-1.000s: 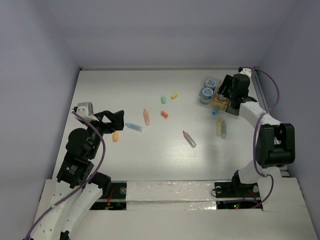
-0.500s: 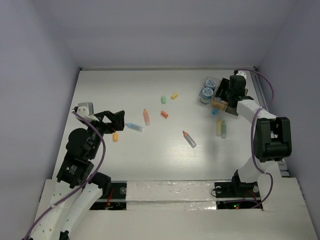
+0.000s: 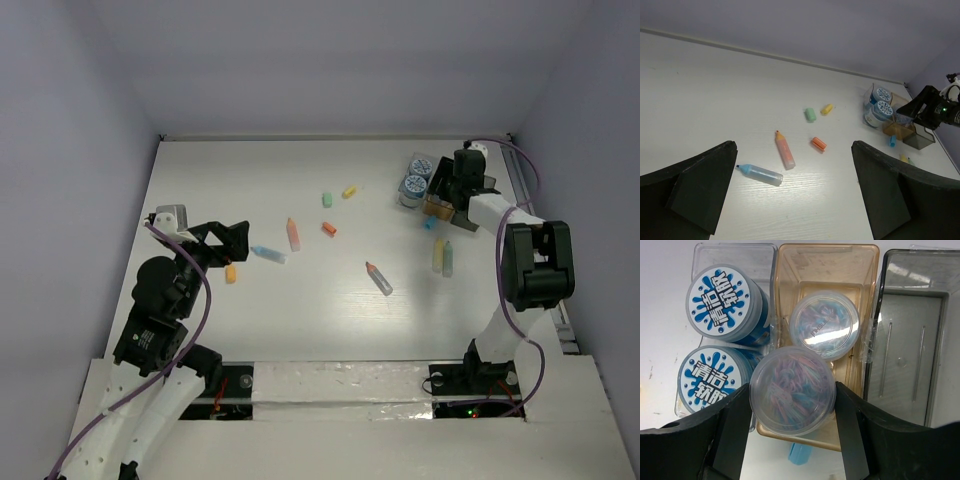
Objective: Sort the stationery into containers
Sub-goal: Place the stationery in the storage box, then pick up the pen from the center of the board.
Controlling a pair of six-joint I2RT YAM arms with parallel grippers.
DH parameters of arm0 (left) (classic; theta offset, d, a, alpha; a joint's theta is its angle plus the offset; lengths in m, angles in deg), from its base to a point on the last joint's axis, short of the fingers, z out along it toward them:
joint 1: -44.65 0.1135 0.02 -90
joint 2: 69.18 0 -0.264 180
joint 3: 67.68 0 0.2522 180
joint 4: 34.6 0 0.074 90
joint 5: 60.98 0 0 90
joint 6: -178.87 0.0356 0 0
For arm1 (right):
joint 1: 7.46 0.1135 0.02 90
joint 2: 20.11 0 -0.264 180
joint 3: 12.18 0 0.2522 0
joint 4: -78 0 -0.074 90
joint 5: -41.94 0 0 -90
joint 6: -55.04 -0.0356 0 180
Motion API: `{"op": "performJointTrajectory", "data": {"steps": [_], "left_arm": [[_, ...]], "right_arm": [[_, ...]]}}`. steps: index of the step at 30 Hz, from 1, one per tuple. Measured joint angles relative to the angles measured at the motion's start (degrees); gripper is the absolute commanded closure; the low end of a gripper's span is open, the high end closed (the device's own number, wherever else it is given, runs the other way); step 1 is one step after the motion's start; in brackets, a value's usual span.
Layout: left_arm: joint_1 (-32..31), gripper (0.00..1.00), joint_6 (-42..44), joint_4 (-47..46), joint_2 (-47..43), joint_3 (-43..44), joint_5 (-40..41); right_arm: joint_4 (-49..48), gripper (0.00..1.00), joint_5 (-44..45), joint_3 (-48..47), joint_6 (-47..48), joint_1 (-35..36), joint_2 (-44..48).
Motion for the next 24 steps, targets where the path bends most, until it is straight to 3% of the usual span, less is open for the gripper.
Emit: {"op": "performJointTrajectory", "data": {"steps": [1,4,6,17,24], "left_arm": [[0.00,0.01,0.00,0.00,0.00,0.00,0.02],[0.00,0.01,0.00,0.00,0.00,0.00,0.02],[0.00,0.01,0.00,0.00,0.00,0.00,0.02],[0.00,0.01,-0.02,-0.02,0.09,0.00,0.00],[0.00,0.01,-0.04,0.00,0.83,0.00,-0.28]], "right_arm": [[-0.02,0.30,0.24,0.00,-0.02,0.00,0.00],[-0.17,0.09,0.81,0.00,-0.39,0.00,0.02],[-0.44,0.02,0.87,0.11,-0.48,0.00,0.33],[-0.31,0.00,-2.43,3.98,0.20,3.23,15.21],[2.95,0.00,-5.53,12.39,0.37,22.58,21.66]]}}
